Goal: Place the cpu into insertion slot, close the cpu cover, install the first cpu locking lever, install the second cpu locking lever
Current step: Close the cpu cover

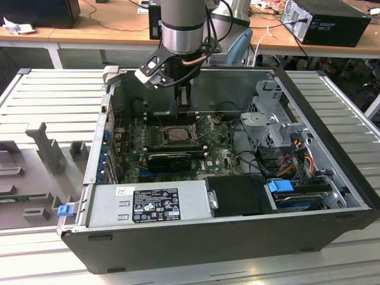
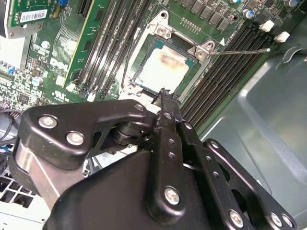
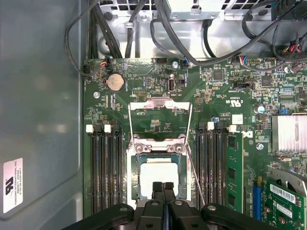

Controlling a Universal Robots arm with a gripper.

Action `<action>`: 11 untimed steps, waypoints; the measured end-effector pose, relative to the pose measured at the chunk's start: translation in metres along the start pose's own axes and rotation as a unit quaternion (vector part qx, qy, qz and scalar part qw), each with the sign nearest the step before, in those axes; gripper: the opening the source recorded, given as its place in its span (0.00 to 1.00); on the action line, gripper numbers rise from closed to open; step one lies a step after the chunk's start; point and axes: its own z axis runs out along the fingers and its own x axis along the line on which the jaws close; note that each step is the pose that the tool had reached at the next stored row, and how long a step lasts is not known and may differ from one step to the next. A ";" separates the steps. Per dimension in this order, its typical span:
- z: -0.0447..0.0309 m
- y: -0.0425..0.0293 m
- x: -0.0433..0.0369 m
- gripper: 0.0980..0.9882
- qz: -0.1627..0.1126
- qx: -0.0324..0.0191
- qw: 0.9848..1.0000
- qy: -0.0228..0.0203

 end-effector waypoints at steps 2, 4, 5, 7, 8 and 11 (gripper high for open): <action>0.0000 0.0001 0.0000 0.01 0.000 0.000 1.000 0.000; 0.0000 0.0001 0.0000 0.01 0.000 0.000 1.000 0.000; 0.0000 0.0002 0.0000 0.01 0.000 0.000 1.000 0.000; 0.0000 0.0013 0.0001 0.01 0.000 0.000 1.000 0.000; 0.0002 0.0044 0.0001 0.01 0.000 0.000 1.000 0.000; 0.0005 0.0114 0.0002 0.01 0.000 0.000 1.000 0.000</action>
